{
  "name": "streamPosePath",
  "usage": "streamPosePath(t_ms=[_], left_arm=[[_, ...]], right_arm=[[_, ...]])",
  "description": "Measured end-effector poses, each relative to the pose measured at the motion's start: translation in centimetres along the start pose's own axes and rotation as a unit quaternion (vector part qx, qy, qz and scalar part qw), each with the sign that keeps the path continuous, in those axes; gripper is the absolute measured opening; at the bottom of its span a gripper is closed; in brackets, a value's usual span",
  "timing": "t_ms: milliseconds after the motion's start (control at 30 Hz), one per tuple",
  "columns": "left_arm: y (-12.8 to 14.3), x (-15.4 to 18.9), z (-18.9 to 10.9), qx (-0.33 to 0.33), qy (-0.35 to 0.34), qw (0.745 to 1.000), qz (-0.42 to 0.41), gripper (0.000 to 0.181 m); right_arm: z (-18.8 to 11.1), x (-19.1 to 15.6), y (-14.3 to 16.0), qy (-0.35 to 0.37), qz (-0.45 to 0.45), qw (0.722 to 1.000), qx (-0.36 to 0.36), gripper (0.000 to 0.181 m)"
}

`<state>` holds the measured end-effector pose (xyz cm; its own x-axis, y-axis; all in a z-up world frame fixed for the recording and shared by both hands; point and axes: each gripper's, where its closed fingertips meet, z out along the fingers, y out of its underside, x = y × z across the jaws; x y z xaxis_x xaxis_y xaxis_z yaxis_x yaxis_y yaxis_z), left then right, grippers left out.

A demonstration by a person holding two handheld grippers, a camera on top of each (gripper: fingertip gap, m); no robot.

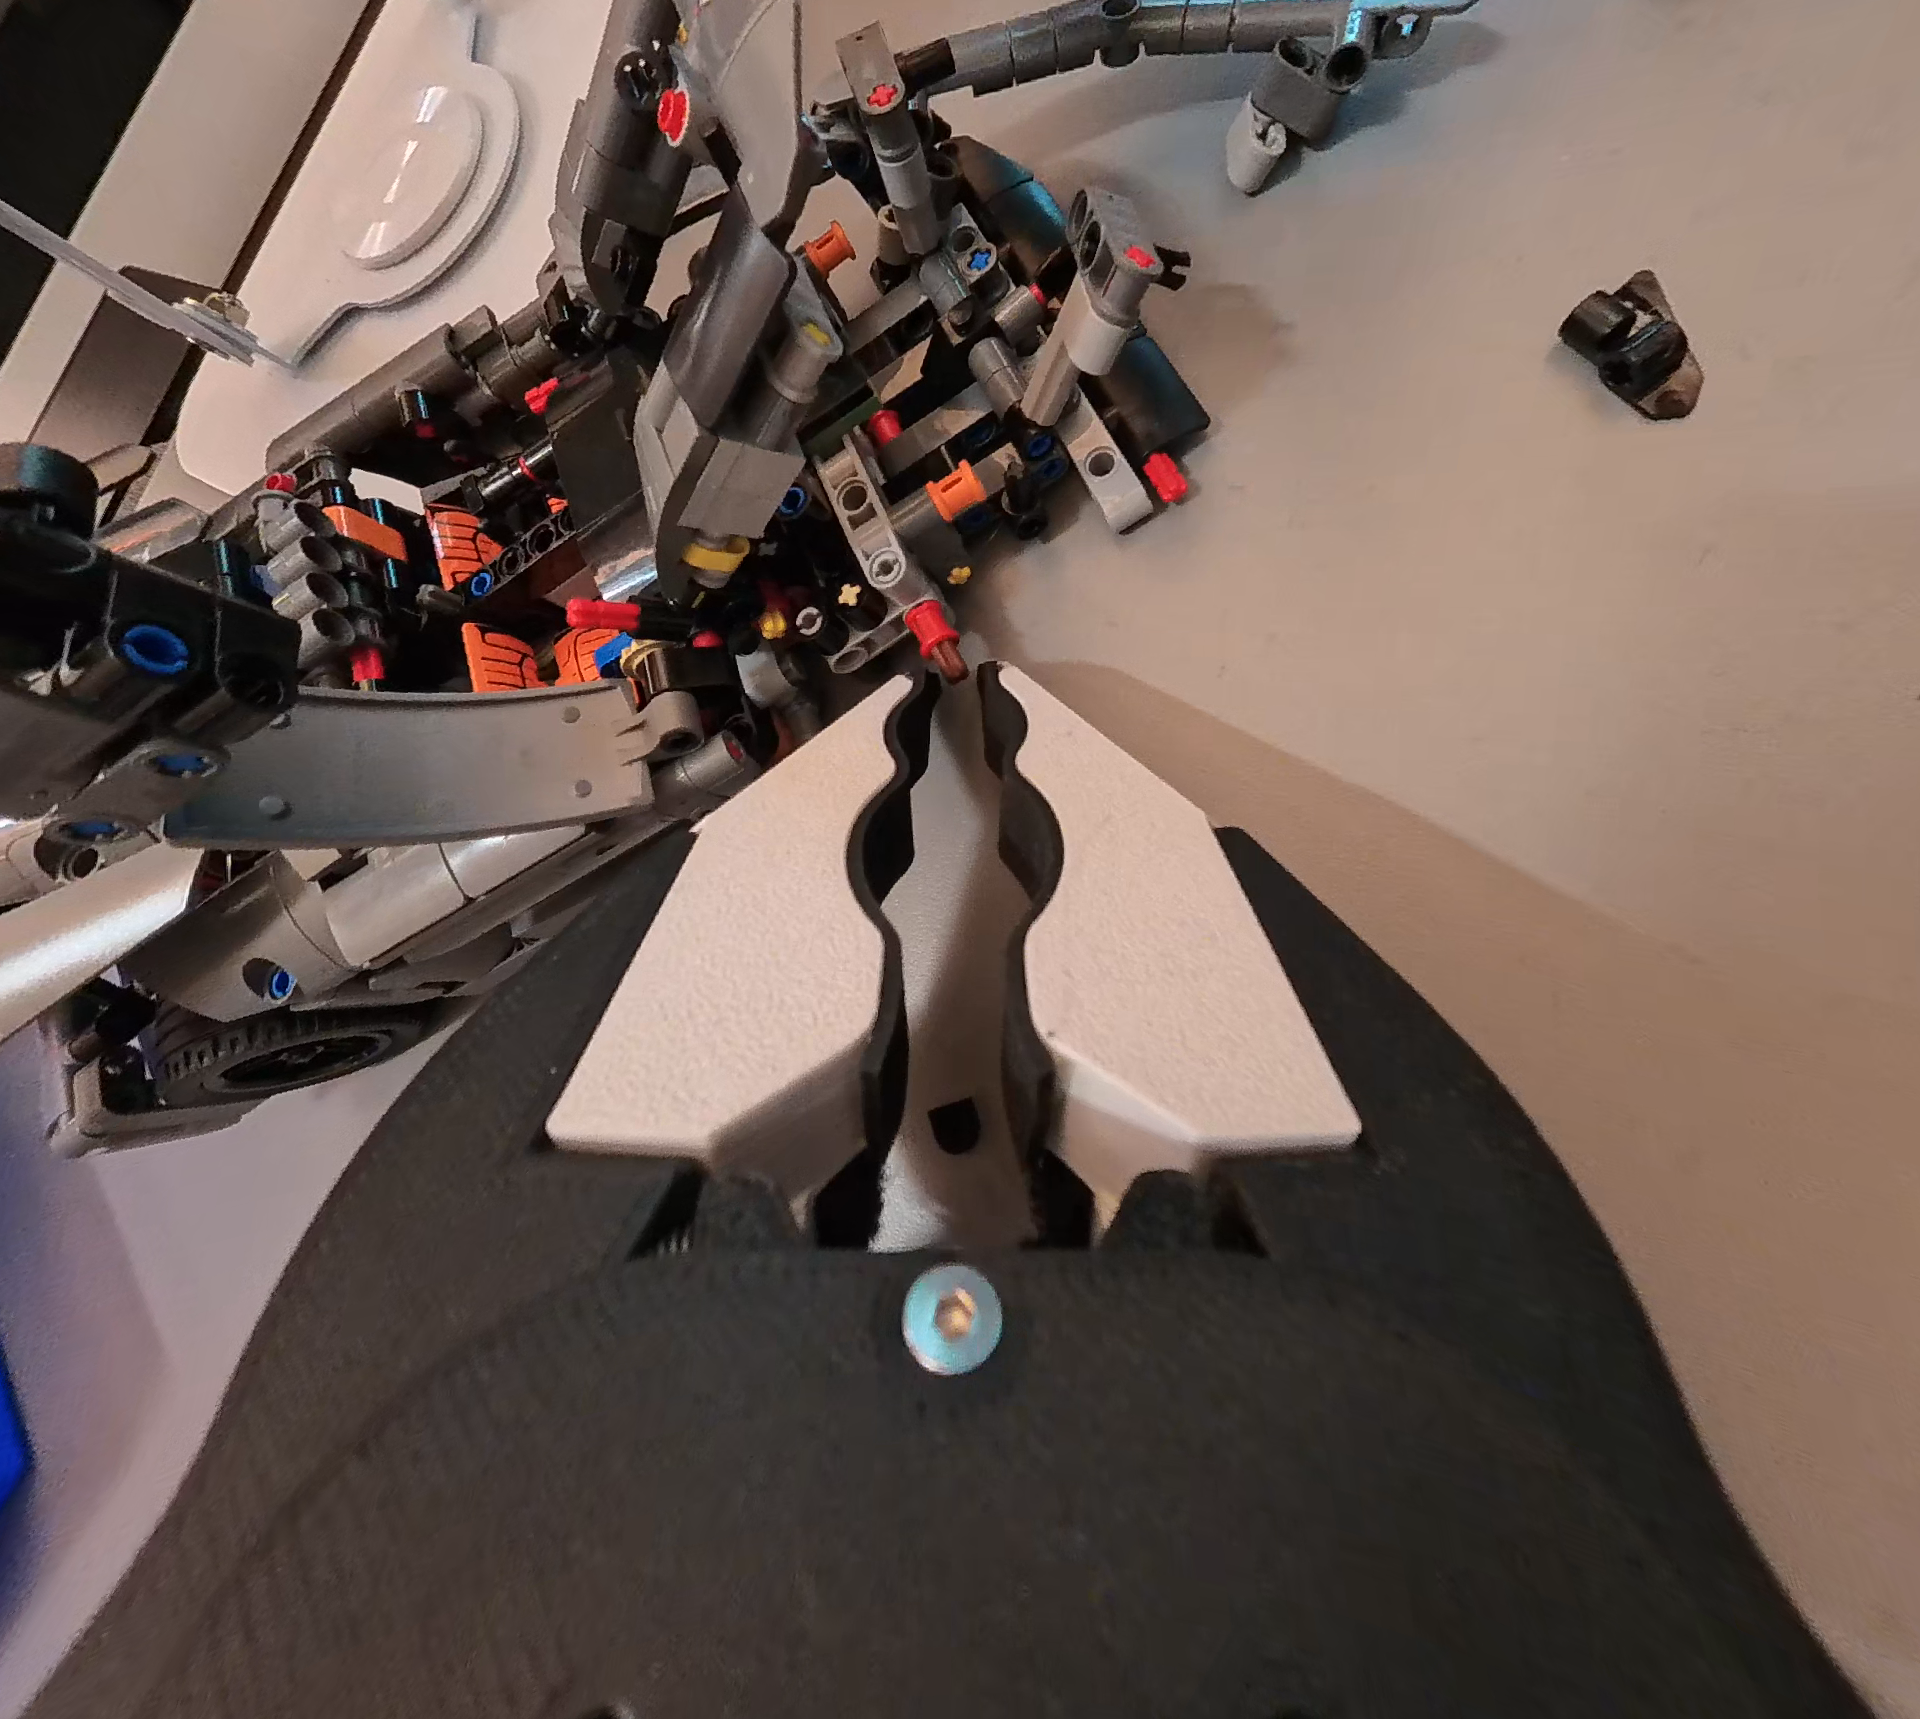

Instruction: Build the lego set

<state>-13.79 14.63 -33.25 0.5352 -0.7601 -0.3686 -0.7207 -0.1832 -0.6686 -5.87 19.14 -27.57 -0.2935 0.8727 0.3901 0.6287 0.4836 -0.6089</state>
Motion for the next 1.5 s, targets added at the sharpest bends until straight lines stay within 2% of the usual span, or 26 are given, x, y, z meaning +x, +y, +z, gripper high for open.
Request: streamPosePath(t_ms=[533,1500], left_arm=[[0.0,0.0,0.0,0.000,-0.001,1.000,0.003,0.006],[0.0,0.0,0.0,0.000,0.001,1.000,0.002,0.006]], right_arm=[[1.8,0.5,-0.4,0.048,-0.008,0.999,-0.006,0.000],[2.1,0.6,-0.6,0.051,-0.003,0.999,0.002,0.000]])
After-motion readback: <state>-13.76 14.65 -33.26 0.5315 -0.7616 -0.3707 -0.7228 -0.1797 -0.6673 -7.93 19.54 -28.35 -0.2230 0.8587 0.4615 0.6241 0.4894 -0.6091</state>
